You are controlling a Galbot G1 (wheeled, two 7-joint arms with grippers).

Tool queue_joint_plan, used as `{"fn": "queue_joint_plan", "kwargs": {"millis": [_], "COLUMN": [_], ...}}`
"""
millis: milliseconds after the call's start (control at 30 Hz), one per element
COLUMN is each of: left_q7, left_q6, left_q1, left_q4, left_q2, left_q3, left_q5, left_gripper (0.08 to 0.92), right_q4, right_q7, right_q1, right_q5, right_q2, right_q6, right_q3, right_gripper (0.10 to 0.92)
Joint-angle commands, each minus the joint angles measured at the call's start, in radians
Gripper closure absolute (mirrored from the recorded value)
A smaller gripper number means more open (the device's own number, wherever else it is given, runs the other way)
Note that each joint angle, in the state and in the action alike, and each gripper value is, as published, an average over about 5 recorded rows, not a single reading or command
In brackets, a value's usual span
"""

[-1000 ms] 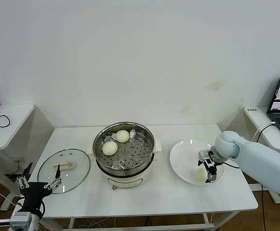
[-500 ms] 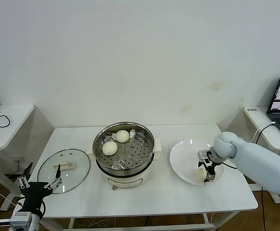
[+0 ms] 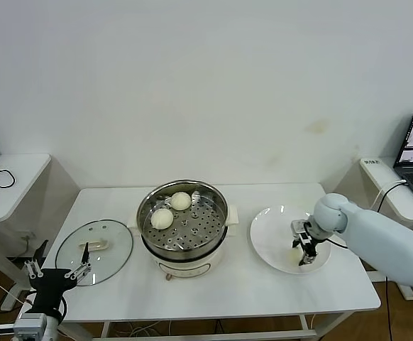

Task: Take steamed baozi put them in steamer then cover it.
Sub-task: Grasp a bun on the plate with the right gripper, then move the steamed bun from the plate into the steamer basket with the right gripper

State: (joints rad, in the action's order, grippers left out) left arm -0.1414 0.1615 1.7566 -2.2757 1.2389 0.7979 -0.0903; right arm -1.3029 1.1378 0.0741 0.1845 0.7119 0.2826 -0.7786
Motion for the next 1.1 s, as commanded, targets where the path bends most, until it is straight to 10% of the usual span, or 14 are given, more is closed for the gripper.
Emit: {"fn": "queue_joint_plan", "kwargs": {"millis": [33, 1100], "left_q7": [0.000, -0.003], "left_q6": [0.000, 0.001], "left_q1": [0.000, -0.007], "left_q4": [-0.002, -0.008], "left_q2": [-0.002, -0.018], "left_q3": [0.001, 0.018], "left_q5": [0.000, -0.013], "left_gripper": [0.177, 0.177], "right_q4": [-0.041, -0.073], "right_q7": [0.007, -0.067], "right_q1": [-0.110, -0.701], "right_q5": [-0.048, -0.368], "right_q2": [-0.029, 0.380], "right_q6": [0.007, 0.042], "right_q3": [-0.035, -0.311], "right_gripper": [0.431, 0.416]}}
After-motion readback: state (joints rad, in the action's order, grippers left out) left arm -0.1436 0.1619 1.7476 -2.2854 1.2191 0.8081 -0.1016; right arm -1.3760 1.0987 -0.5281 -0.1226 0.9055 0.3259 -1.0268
